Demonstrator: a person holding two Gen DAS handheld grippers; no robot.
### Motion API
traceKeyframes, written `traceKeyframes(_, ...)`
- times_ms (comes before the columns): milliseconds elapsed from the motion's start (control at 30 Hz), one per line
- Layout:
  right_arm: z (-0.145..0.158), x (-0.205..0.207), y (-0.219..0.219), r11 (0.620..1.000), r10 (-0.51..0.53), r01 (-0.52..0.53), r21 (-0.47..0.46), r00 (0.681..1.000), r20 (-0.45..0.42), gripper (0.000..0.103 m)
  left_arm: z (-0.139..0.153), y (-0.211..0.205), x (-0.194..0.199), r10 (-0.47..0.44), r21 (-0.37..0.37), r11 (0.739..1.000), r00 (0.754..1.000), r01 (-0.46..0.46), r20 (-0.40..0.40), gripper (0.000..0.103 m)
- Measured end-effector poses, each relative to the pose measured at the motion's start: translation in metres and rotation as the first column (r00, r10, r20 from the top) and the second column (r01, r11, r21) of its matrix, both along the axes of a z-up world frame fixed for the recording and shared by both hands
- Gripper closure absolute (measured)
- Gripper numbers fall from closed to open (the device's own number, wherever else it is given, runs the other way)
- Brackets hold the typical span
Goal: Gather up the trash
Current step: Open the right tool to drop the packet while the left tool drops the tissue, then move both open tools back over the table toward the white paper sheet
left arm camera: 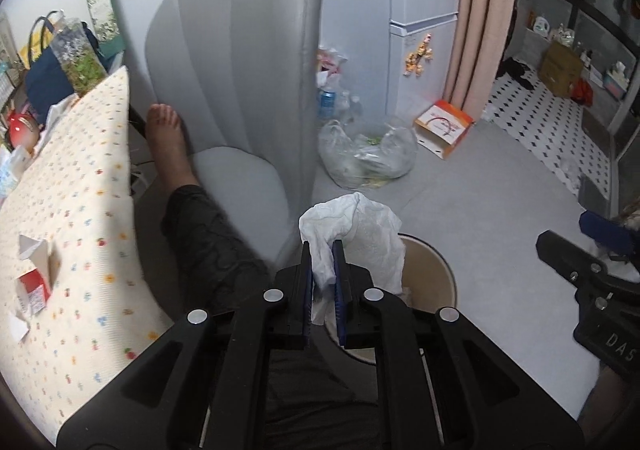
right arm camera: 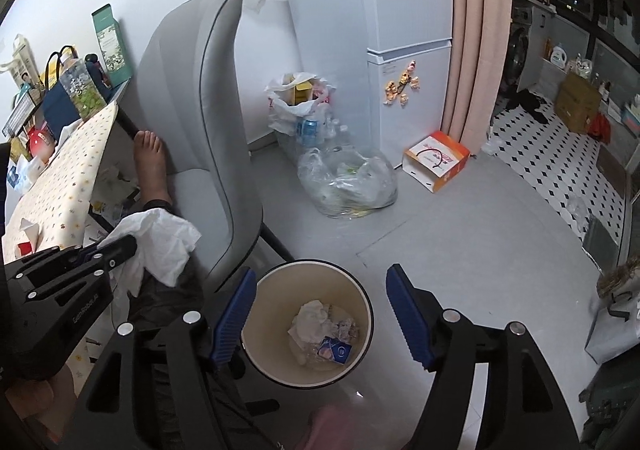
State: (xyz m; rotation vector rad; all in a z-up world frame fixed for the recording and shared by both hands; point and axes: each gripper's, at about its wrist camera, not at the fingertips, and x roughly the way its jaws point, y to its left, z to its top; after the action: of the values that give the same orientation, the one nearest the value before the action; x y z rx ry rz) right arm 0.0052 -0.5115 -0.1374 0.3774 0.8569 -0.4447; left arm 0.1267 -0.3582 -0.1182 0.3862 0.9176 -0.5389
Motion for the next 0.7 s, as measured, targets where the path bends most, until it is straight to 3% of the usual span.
traceKeyframes(67,-0.001,-0.001,0.000,1.000,-0.001,0.001,-0.002,1.000,-0.003,0.036,0.000,-0.001,0.000,-0.006,-0.013,1.000,1.000,0.005,-0.010,0.064)
traceKeyframes(100,-0.001,-0.001,0.000,1.000,-0.001,0.001,-0.001,1.000,-0.004,0.036,0.002,-0.001,0.000,-0.011,-0.032,0.999,1.000,0.011,-0.013,0.046)
traceKeyframes(133,-0.001,0.000,0.000,1.000,-0.001,0.001,0.000,1.000,-0.004,0.036,0.003,-0.001,0.000,-0.014,-0.041,0.999,1.000,0.013,-0.012,0.039)
traceKeyframes(367,0.004,0.002,0.009,1.000,0.015,-0.015,-0.009,1.000,0.006,0.033,0.014,0.011,0.003,0.012,-0.065,0.998,1.000,-0.011,0.001,0.025)
traceKeyframes(533,0.013,0.005,0.022,0.999,0.038,-0.038,-0.029,0.999,0.018,0.023,0.028,0.031,0.003,0.050,-0.071,0.996,0.998,-0.046,0.049,0.013)
traceKeyframes(700,0.026,0.012,0.044,0.995,0.079,-0.077,-0.060,0.996,0.037,0.013,0.044,0.064,0.009,0.125,-0.099,0.988,0.988,-0.116,0.087,0.009)
